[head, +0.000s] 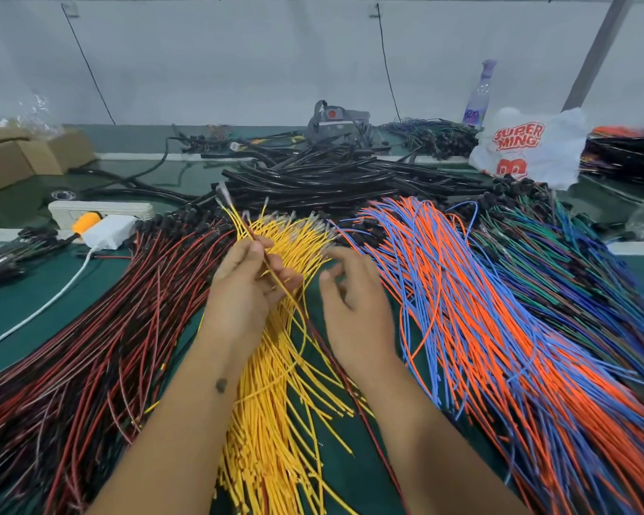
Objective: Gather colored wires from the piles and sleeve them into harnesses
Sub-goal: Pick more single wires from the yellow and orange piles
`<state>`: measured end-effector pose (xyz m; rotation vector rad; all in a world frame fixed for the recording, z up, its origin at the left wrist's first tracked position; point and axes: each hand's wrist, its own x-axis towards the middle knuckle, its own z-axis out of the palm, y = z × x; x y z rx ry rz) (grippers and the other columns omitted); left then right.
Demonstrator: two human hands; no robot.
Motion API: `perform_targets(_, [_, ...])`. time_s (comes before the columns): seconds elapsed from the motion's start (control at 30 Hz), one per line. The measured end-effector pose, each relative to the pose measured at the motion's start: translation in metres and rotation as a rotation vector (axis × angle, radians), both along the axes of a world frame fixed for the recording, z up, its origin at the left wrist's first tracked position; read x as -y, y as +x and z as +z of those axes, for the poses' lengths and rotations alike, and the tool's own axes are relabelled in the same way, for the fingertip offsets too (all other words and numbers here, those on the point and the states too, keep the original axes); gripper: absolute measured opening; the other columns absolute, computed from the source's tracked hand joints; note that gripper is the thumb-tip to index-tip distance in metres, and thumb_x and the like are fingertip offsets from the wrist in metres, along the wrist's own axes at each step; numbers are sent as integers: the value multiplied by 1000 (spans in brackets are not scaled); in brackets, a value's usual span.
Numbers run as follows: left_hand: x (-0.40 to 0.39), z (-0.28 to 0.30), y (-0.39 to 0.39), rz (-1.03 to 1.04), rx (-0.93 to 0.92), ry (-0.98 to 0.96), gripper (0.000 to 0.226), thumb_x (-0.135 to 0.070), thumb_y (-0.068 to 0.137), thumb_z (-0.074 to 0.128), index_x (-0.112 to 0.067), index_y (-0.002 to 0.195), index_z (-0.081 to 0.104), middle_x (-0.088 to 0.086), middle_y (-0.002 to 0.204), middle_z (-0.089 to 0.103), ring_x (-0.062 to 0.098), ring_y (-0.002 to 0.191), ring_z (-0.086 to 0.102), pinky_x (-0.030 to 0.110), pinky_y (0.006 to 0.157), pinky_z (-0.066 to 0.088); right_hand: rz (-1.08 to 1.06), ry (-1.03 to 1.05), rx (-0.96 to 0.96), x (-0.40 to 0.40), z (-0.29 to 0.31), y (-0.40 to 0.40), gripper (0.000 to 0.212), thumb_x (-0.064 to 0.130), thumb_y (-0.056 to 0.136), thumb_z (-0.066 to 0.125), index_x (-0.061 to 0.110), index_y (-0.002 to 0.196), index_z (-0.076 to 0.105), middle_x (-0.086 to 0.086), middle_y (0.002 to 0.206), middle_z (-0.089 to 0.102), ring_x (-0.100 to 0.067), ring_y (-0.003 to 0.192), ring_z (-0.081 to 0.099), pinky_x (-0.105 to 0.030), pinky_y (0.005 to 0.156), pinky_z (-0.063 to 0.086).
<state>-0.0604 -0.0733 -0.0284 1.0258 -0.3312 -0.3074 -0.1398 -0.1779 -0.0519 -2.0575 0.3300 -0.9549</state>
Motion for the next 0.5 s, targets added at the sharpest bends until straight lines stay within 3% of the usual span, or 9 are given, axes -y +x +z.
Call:
perform_targets(0.07, [1,-1,1,2,-7,42,23,-18,103,38,-18,88,55,-7,57,44,7,48,39,17,45,40,-196,-146,-47,10,2,-5,29,23,92,54,19,120,59,-2,113,55,-24,104,54,-42,90,43])
perform_targets(0.13, [3,-3,2,-1,29,128,24,-16,103,37,-19,87,55,-8,54,38,6,45,28,14,40,26,-335,-267,-237,19,1,-8,33,24,91,55,19,123,59,-6,124,53,-28,118,45,-41,100,32])
perform_targets(0.27, [4,-7,3,-1,100,236,25,-16,103,37,-20,87,56,-7,55,34,5,44,25,15,39,24,-364,-414,-645,24,-4,-9,38,34,92,45,15,122,60,-9,139,43,-30,135,26,-45,113,14])
perform_targets(0.5, [9,-8,5,23,25,252,25,-13,104,34,-15,88,54,-6,52,31,4,38,24,15,35,21,-452,-452,-555,22,-3,-4,16,24,90,50,16,98,62,0,117,52,-26,119,31,-44,99,13])
